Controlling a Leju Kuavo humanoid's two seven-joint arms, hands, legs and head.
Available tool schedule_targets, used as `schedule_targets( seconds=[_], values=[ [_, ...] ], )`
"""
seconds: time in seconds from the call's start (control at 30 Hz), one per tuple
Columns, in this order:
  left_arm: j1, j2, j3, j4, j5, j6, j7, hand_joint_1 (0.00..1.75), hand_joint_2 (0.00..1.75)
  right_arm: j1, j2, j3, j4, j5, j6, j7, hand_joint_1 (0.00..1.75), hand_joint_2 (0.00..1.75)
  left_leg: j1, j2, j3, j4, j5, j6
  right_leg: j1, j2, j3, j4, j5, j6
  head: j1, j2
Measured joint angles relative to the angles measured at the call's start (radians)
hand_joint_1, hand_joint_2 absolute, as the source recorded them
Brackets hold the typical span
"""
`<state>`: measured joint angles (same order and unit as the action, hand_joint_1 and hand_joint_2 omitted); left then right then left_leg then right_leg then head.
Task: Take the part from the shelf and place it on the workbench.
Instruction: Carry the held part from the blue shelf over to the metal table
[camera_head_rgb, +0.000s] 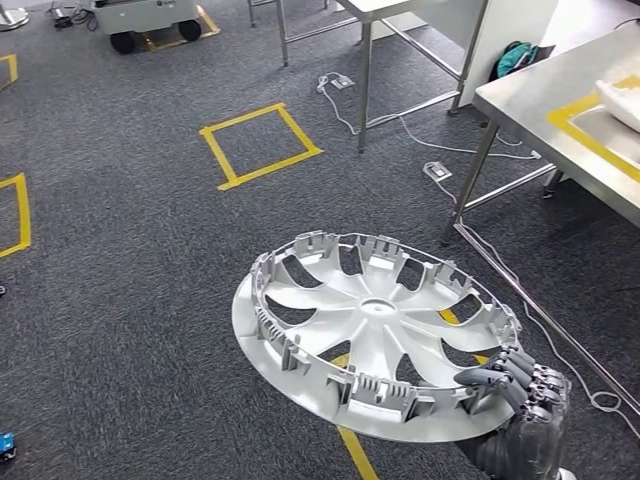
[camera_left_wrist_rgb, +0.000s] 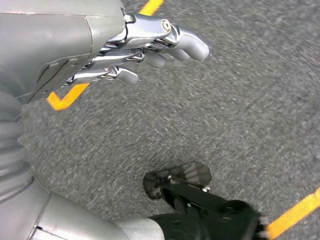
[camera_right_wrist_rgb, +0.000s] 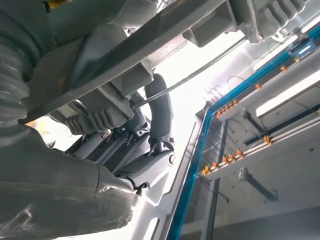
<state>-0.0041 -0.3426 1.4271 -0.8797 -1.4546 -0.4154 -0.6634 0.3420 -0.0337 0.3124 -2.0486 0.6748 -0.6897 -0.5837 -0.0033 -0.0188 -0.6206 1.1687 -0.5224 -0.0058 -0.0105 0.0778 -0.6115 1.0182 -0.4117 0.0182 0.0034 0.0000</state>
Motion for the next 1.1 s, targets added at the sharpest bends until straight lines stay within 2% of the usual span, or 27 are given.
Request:
schedule_targets(
  seconds=[0.03,0.1,0.13,0.17,0.2,0.27,0.3,0.33,0.37,0.4,0.43,0.47,0.5,0.57,0.6,0.63,0.67,0.7,0.77,0.83,0.87,0.9,0.93,0.97,1.0,1.03,1.1],
  values=[
    [0.000,0.000,0.000,0.000,0.000,0.000,0.000,0.00,1.75,-0.001,0.001,0.000,0.000,0.000,0.000,0.000,1.75,1.75,0.003,-0.026,0.034,-0.074,0.031,0.001,0.001,0.013,-0.002,0.003,0.002,0.003,0.000,0.000],
    [0.000,-0.001,0.000,-0.001,0.000,0.000,0.000,0.00,1.75,-0.003,0.002,0.000,0.001,0.000,0.000,-0.001,1.75,1.75,0.008,-0.063,0.073,-0.161,0.057,0.000,0.001,0.037,-0.011,0.005,0.007,0.013,0.000,0.000],
    [0.000,-0.002,0.000,-0.001,0.000,0.000,0.000,0.00,1.75,-0.003,0.002,0.000,0.001,0.000,0.000,-0.001,1.75,1.75,0.007,-0.064,0.076,-0.172,0.056,0.001,0.000,0.048,-0.016,0.004,0.011,0.019,0.000,0.000],
    [-0.001,-0.002,0.000,-0.001,0.000,0.000,0.000,0.00,1.75,-0.002,0.002,0.000,0.002,0.000,0.000,-0.002,1.75,1.75,0.006,-0.053,0.075,-0.173,0.059,0.004,-0.003,0.059,-0.020,0.001,0.016,0.026,0.000,0.000],
    [-0.002,-0.002,0.000,-0.002,0.000,0.000,0.000,0.00,1.75,0.000,0.002,0.000,0.002,0.000,0.000,-0.002,1.75,1.75,0.005,-0.041,0.075,-0.176,0.062,0.010,-0.004,0.054,-0.025,0.002,0.016,0.031,0.000,0.000],
    [-0.003,-0.003,0.000,-0.003,0.000,0.000,0.000,0.00,1.75,0.001,0.002,0.000,0.003,0.000,0.000,-0.002,1.75,1.75,0.006,-0.015,0.074,-0.181,0.069,0.022,-0.001,0.004,-0.053,0.049,-0.018,0.039,0.005,0.000],
    [-0.002,-0.003,0.000,-0.003,0.000,0.000,0.000,0.00,1.75,0.000,0.002,0.001,0.003,-0.001,0.000,-0.002,1.75,1.75,0.005,-0.001,0.073,-0.181,0.070,0.025,0.001,-0.031,-0.078,0.107,-0.052,0.041,0.008,0.000],
    [0.000,-0.004,0.000,-0.003,0.000,0.000,0.000,0.00,1.75,-0.002,0.002,0.001,0.004,-0.001,0.000,-0.002,1.75,1.75,0.004,0.012,0.072,-0.181,0.070,0.027,0.002,-0.055,-0.107,0.179,-0.090,0.044,0.010,0.000],
    [0.002,-0.004,0.000,-0.003,0.000,0.000,0.000,0.00,1.75,-0.002,0.002,0.002,0.005,-0.001,0.000,-0.002,1.75,1.75,0.002,0.028,0.071,-0.181,0.070,0.027,0.002,-0.066,-0.133,0.247,-0.119,0.048,0.010,0.000],
    [0.004,-0.004,0.000,-0.003,0.000,0.000,0.000,0.00,1.75,-0.002,0.002,0.002,0.006,-0.001,0.000,-0.002,1.75,1.75,0.002,0.043,0.071,-0.180,0.070,0.028,0.001,-0.070,-0.145,0.288,-0.133,0.050,0.010,0.000],
    [0.004,-0.004,0.000,-0.003,0.000,0.000,0.000,0.00,1.75,-0.002,0.002,0.002,0.007,-0.001,0.000,-0.002,1.75,1.75,0.002,0.058,0.071,-0.180,0.070,0.028,0.001,-0.073,-0.136,0.287,-0.127,0.051,0.010,0.000],
    [0.003,-0.004,0.000,-0.003,0.000,0.000,0.000,0.00,1.75,-0.002,0.002,0.002,0.008,-0.001,0.000,-0.002,1.75,1.75,0.002,0.071,0.072,-0.180,0.070,0.028,0.002,-0.078,-0.105,0.243,-0.106,0.050,0.010,0.000],
    [0.003,-0.004,0.000,-0.003,0.000,0.000,0.000,0.00,1.75,-0.002,0.002,0.002,0.008,-0.001,0.000,-0.002,1.75,1.75,0.001,0.082,0.073,-0.180,0.069,0.027,0.002,-0.092,-0.057,0.168,-0.076,0.049,0.010,0.000],
    [0.002,-0.004,0.000,-0.003,0.000,0.000,0.000,0.00,1.75,-0.003,0.002,0.002,0.008,-0.001,0.000,-0.002,1.75,1.75,-0.002,0.101,0.075,-0.179,0.068,0.021,0.009,-0.131,0.023,0.035,-0.042,0.039,0.009,0.000],
    [0.002,-0.004,0.000,-0.003,0.000,0.000,0.000,0.00,1.75,-0.004,0.002,0.002,0.009,-0.001,0.000,-0.002,1.75,1.75,-0.004,0.109,0.076,-0.179,0.068,0.017,0.012,-0.143,0.042,0.002,-0.036,0.033,0.009,0.000],
    [0.002,-0.004,0.000,-0.003,0.000,0.000,0.000,0.00,1.75,-0.004,0.002,0.002,0.009,0.000,0.000,-0.002,1.75,1.75,-0.005,0.118,0.077,-0.180,0.069,0.012,0.015,-0.143,0.043,-0.005,-0.037,0.025,0.008,0.000],
    [0.001,-0.005,0.000,-0.003,0.000,0.000,0.000,0.00,1.75,-0.004,0.002,0.002,0.009,0.001,0.000,-0.002,1.75,1.75,-0.004,0.127,0.077,-0.181,0.070,0.006,0.016,-0.132,0.040,-0.007,-0.032,0.019,0.008,0.000],
    [-0.001,-0.005,0.000,-0.003,0.000,0.002,0.000,0.00,1.75,-0.003,0.002,0.002,0.009,0.002,0.000,-0.002,1.75,1.75,-0.003,0.126,0.078,-0.180,0.068,-0.001,0.014,-0.121,0.038,-0.010,-0.028,0.011,0.007,0.000],
    [-0.002,-0.005,0.000,-0.003,-0.001,0.006,0.000,0.00,1.75,-0.003,0.002,0.001,0.009,0.004,0.000,-0.002,1.75,1.75,0.001,0.086,0.063,-0.144,0.037,-0.013,0.009,-0.100,0.036,-0.018,-0.020,-0.002,0.006,0.000],
    [0.000,-0.004,0.001,-0.003,-0.003,0.013,0.001,0.00,1.75,-0.004,0.004,0.001,0.009,0.004,0.000,-0.002,1.75,1.75,0.004,0.037,0.011,-0.026,-0.031,-0.020,0.005,-0.079,0.034,-0.020,-0.014,-0.009,0.004,0.000],
    [0.001,-0.004,0.001,-0.003,-0.005,0.018,0.002,0.00,1.75,-0.004,0.004,0.001,0.009,0.005,0.000,-0.001,1.75,1.75,0.004,0.028,-0.021,0.044,-0.061,-0.022,0.004,-0.067,0.032,-0.020,-0.012,-0.010,0.002,0.000],
    [0.002,-0.004,0.001,-0.002,-0.007,0.024,0.003,0.00,1.75,-0.004,0.005,0.001,0.009,0.006,0.000,-0.001,1.75,1.75,0.005,0.025,-0.045,0.094,-0.075,-0.024,0.004,-0.054,0.030,-0.020,-0.011,-0.010,0.002,0.000],
    [0.001,-0.003,0.001,0.000,-0.009,0.030,0.003,0.00,1.75,-0.004,0.005,0.001,0.010,0.007,0.000,-0.001,1.75,1.75,0.006,0.024,-0.052,0.109,-0.069,-0.025,0.003,-0.040,0.030,-0.019,-0.009,-0.009,0.002,0.000],
    [0.001,-0.002,0.001,0.002,-0.011,0.036,0.002,0.00,1.75,-0.004,0.005,0.001,0.010,0.007,0.000,0.000,1.75,1.75,0.007,0.023,-0.041,0.084,-0.043,-0.025,0.001,-0.026,0.029,-0.019,-0.008,-0.006,0.002,0.000],
    [0.000,-0.001,0.001,0.004,-0.012,0.041,0.002,0.00,1.75,-0.004,0.005,0.001,0.010,0.008,0.000,0.000,1.75,1.75,0.010,0.015,-0.012,0.025,-0.006,-0.027,-0.001,-0.012,0.029,-0.018,-0.007,-0.003,0.002,0.000],
    [-0.001,0.000,0.001,0.007,-0.014,0.045,0.001,0.00,1.75,-0.004,0.005,0.001,0.010,0.007,0.000,0.000,1.75,1.75,0.016,-0.008,0.022,-0.047,0.028,-0.030,-0.003,0.001,0.028,-0.016,-0.006,0.002,0.001,0.000],
    [-0.002,0.001,0.002,0.014,-0.017,0.050,-0.001,0.00,1.75,-0.005,0.005,0.000,0.010,0.007,0.000,-0.002,1.75,1.75,0.026,-0.052,0.070,-0.153,0.059,-0.030,-0.003,0.027,0.016,-0.007,-0.004,0.014,0.001,0.000]
  ],
)
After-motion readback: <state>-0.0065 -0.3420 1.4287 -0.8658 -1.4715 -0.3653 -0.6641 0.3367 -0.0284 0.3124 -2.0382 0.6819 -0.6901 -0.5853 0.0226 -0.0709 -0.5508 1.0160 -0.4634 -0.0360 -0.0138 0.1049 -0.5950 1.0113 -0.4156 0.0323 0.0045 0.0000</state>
